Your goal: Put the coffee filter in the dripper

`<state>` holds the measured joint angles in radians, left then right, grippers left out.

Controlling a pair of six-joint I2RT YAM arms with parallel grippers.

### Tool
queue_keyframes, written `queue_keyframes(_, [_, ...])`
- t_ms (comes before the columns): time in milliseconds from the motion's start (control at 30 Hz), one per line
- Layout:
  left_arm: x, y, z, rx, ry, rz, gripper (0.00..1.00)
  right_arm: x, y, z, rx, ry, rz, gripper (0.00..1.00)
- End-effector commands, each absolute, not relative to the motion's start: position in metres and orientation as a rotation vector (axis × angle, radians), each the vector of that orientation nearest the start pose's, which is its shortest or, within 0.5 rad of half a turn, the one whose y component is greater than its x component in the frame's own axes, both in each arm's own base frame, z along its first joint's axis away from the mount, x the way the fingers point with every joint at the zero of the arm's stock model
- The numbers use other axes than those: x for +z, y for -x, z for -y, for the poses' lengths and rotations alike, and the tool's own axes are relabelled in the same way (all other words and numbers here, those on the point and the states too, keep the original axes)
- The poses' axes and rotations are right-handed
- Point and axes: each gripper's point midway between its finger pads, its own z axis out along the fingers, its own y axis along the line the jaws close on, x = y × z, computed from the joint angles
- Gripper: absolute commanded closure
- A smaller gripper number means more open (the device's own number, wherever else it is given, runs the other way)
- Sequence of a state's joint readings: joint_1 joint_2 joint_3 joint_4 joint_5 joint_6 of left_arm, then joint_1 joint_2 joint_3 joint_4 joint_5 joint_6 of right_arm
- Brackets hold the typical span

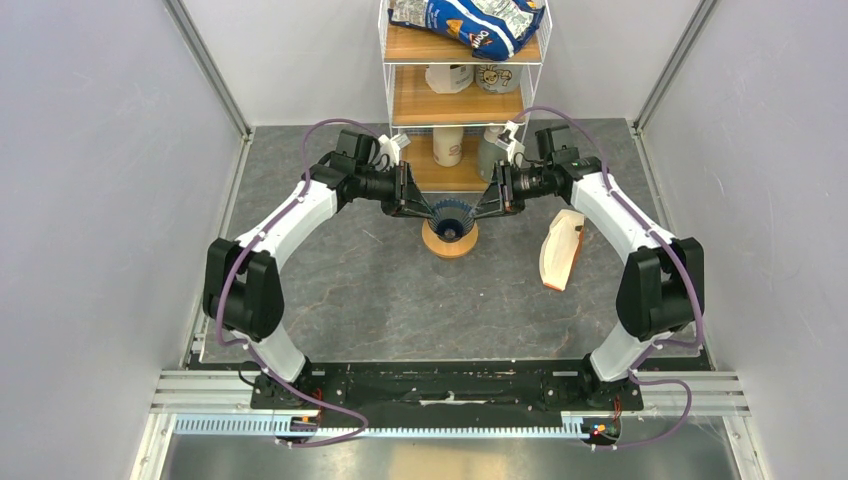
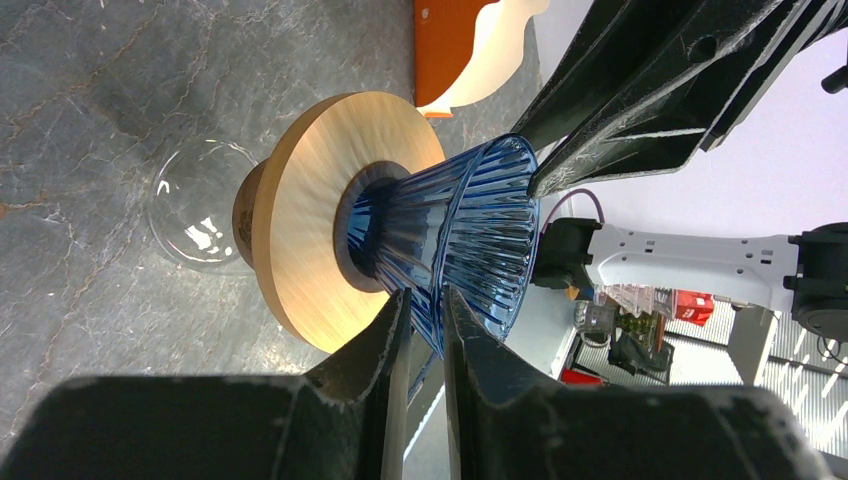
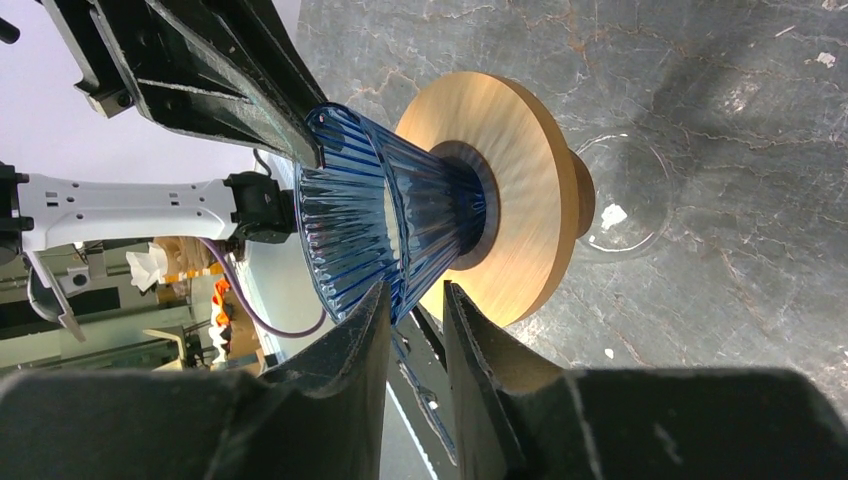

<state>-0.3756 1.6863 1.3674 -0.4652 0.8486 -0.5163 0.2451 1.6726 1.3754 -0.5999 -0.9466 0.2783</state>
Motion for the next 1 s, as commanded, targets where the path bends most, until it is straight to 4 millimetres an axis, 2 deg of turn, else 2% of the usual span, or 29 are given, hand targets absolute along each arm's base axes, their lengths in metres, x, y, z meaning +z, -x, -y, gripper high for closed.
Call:
queue_keyframes(0, [0.21,-0.322,0.286,-1.434,-0.303,-2.421,0.78,0.212,-0.336,-0.239,1.379,0.407,-2.359,0.68])
queue_keyframes(633, [0.19,-0.318,0.28,-1.373,-0.314,-2.492,0.82,0.188,-0.341,-0.237,1.344,0.404,-2.409,0.71])
queue_keyframes(967, [0.193,-0.32,0.281,-1.364,-0.315,-2.492,0.83,0.173,-0.341,-0.233,1.307,0.419,-2.442,0.72])
